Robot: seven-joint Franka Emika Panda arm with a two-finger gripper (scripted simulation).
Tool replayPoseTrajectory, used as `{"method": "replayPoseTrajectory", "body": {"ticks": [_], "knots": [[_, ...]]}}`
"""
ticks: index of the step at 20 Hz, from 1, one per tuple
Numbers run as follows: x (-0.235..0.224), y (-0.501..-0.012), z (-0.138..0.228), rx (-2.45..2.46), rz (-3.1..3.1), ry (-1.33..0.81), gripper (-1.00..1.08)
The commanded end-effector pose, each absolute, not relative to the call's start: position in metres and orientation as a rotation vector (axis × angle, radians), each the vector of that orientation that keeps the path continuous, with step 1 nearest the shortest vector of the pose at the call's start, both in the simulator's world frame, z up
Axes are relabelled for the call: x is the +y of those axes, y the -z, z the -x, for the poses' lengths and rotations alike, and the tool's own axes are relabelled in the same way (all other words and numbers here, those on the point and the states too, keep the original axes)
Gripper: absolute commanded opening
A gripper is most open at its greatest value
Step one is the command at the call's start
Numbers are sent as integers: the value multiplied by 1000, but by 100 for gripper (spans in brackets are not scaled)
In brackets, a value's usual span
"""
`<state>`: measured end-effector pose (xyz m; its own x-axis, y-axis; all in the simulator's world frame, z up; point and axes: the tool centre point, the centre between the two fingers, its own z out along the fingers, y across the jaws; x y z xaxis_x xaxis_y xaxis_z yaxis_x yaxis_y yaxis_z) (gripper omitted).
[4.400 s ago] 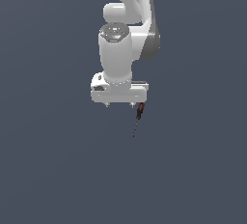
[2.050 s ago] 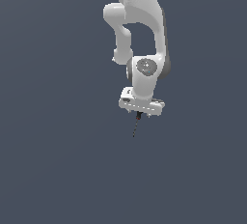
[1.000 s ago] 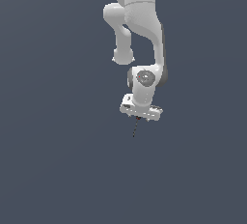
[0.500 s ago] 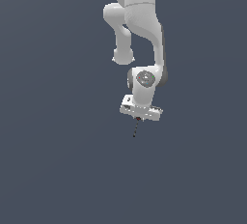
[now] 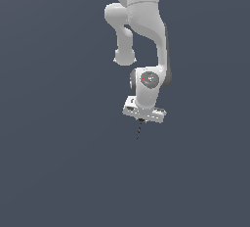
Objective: Pick up the object and move it to a goal position.
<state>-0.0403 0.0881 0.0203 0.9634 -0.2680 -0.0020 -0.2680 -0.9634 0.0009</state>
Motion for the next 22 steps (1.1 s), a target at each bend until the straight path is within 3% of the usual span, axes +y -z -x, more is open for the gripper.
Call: {"method": "replayPoseTrajectory", "body": {"ticks": [1, 22], "knots": [[95, -27, 35, -424, -3113, 1, -100], [201, -123, -48, -424, -3112, 0, -100]]}}
